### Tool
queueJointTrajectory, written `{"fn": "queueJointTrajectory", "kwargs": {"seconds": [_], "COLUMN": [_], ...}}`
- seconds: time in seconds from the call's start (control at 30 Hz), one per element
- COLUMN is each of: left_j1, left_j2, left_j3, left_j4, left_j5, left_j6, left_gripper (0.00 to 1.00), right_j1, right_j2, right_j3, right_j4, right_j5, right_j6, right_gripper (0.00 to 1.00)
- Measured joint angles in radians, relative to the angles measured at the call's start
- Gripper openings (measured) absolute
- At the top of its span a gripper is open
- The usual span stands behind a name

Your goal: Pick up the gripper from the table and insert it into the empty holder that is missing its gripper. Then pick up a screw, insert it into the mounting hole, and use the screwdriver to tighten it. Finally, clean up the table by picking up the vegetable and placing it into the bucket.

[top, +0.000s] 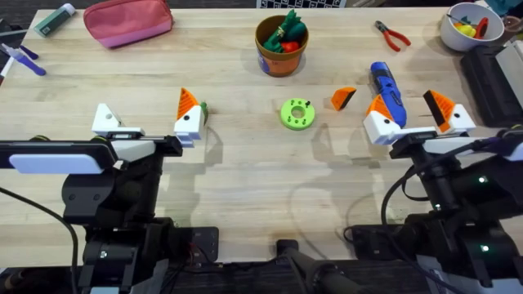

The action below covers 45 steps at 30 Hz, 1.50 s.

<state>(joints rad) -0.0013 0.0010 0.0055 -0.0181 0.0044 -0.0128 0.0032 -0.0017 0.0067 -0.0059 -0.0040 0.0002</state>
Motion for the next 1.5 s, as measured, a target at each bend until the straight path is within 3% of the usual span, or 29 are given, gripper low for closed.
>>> {"fn": "queueJointTrajectory", "kwargs": {"seconds": [0.4, 0.6, 0.73, 0.9, 1.23, 1.5], "left_j1": [0.0, 0.0, 0.0, 0.0, 0.0, 0.0], "left_j2": [0.0, 0.0, 0.045, 0.235, 0.759, 1.053], "left_j3": [0.0, 0.032, 0.175, 0.44, 0.889, 1.097], "left_j4": [0.032, 0.044, -0.007, -0.172, -0.58, -0.814], "left_j5": [0.0, 0.0, -0.003, -0.009, -0.009, -0.009], "left_j6": [0.0, 0.0, 0.0, 0.0, 0.001, 0.0], "left_gripper": [0.985, 0.985, 0.985, 0.985, 0.985, 0.985], "right_j1": [0.0, 0.0, 0.0, 0.0, 0.0, 0.0], "right_j2": [0.0, 0.0, 0.01, 0.1, 0.546, 0.883], "right_j3": [0.0, 0.008, 0.09, 0.304, 0.739, 1.013], "right_j4": [0.011, 0.153, 0.114, 0.001, -0.424, -0.776], "right_j5": [0.0, 0.0, 0.0, 0.0, 0.0, 0.0], "right_j6": [0.0, 0.0, 0.0, -0.001, -0.001, -0.023], "right_gripper": [0.994, 0.994, 0.994, 0.994, 0.993, 0.994]}}
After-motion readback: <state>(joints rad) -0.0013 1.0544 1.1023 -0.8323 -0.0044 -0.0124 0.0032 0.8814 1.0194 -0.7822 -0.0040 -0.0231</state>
